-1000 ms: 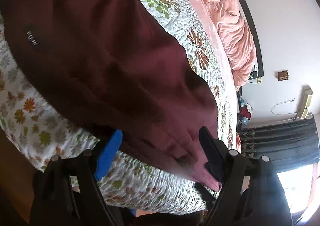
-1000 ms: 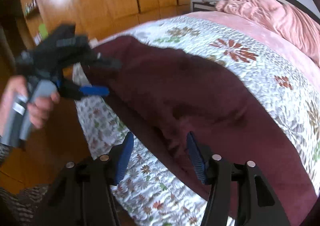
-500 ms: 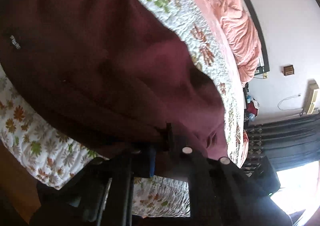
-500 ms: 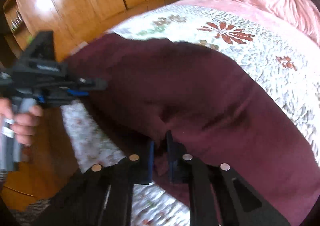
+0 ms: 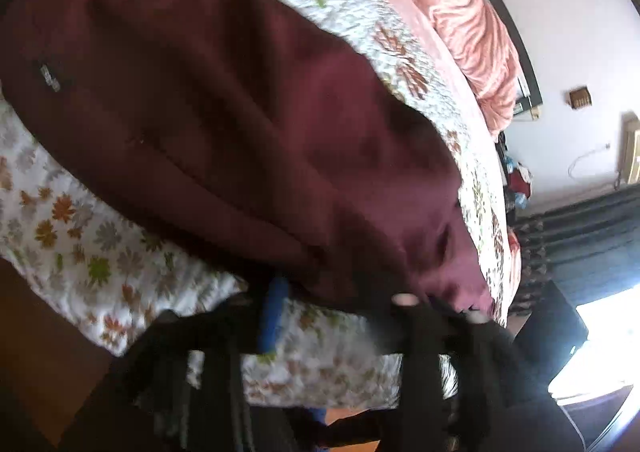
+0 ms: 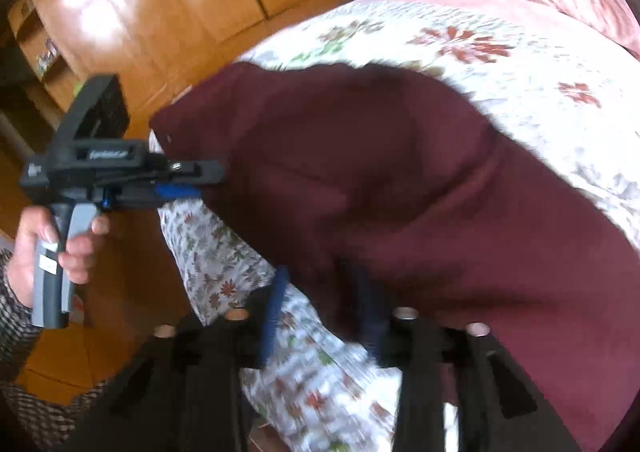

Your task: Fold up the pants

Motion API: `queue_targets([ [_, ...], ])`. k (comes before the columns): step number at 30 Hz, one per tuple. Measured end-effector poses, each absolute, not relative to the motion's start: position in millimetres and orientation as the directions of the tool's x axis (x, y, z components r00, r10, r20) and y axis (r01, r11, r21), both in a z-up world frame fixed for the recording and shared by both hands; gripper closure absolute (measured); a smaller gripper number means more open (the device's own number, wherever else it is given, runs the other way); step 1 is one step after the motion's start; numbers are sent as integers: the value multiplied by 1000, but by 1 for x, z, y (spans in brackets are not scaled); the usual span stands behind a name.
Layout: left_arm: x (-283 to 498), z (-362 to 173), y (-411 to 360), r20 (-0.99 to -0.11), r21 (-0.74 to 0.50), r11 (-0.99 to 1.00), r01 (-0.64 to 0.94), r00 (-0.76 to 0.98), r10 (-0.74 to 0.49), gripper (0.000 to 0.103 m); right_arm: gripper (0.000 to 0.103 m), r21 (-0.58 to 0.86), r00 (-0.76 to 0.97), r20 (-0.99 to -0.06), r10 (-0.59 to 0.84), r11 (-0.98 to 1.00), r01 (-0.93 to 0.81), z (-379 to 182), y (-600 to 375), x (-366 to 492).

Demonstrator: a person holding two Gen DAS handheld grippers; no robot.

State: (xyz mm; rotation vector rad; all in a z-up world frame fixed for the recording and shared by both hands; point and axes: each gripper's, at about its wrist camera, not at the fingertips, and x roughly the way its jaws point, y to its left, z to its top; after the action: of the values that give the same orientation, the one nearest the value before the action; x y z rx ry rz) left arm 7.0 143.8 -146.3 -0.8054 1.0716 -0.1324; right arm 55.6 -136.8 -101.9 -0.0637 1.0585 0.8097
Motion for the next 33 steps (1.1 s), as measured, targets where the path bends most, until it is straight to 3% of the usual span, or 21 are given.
queue_targets([
  [1, 3, -138, 138, -740, -625, 737, -256, 497, -454, 41, 61, 326, 257, -781, 569, 723, -609, -93, -150, 54],
  [2, -1, -132, 133, -745, -614, 750, -245, 493, -449, 38, 61, 330, 282, -768, 575, 733, -594, -83, -165, 53],
  [8, -5, -112, 77, -704, -657, 745, -117, 449, -550, 38, 61, 292, 411, -783, 467, 859, -420, -63, -269, 44],
  [16, 52, -134, -13, -734, -614, 790, -6, 372, -568, 37, 59, 571, 456, -739, 496, 821, 31, -92, -424, 13],
  [20, 71, -157, -57, -831, -448, 892, 50, 345, -437, 36, 59, 618, 458, -742, 490, 764, 185, -109, -470, 3],
  [25, 66, -158, -87, -873, -260, 957, 127, 392, -289, 29, 58, 609, 416, -770, 483, 752, 253, -124, -490, 0],
  [28, 69, -148, -86, -857, -332, 939, 92, 387, -341, 29, 51, 626, 430, -764, 482, 717, 308, -136, -509, -4],
  [33, 68, -136, -118, -836, -356, 919, 173, 380, -395, 28, 52, 715, 522, -690, 501, 586, 382, -157, -539, -3],
])
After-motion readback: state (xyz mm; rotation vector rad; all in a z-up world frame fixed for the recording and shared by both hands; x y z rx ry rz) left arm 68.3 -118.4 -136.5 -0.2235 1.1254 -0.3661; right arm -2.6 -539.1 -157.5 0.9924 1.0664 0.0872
